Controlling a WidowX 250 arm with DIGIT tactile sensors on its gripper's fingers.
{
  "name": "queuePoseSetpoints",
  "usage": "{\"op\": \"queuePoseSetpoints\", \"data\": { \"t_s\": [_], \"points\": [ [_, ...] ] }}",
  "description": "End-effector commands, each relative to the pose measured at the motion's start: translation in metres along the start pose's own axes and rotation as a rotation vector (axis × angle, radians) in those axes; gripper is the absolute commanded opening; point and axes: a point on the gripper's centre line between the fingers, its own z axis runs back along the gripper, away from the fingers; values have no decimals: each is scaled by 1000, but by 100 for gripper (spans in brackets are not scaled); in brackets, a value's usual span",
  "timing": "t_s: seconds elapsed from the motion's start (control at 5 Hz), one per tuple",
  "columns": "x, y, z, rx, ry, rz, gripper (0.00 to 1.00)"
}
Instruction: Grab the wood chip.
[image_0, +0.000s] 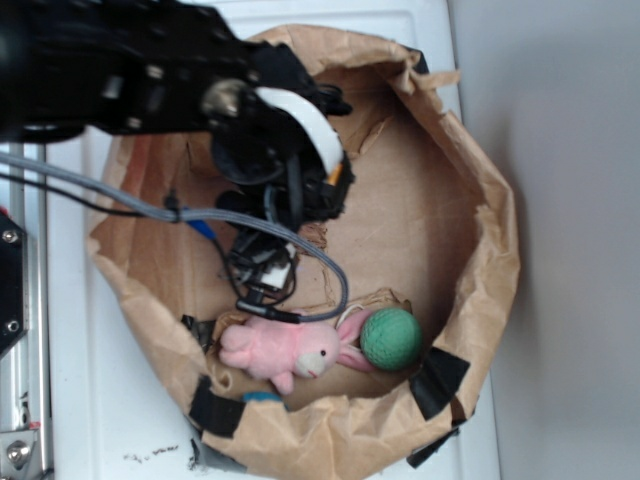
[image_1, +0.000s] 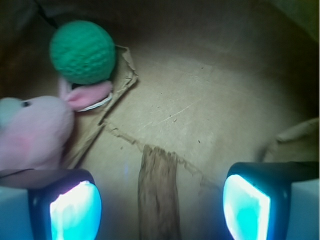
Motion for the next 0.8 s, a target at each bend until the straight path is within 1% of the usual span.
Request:
{"op": "queuePoseSetpoints", "data": {
  "t_s": [0.0, 0.4, 0.6],
  "points": [
    [2, -14, -7, 55, -49, -79, 100],
    [-19, -32, -1, 55, -56, -95, 100],
    [-24, -35, 0, 59, -50, -79, 82]
  ]
}}
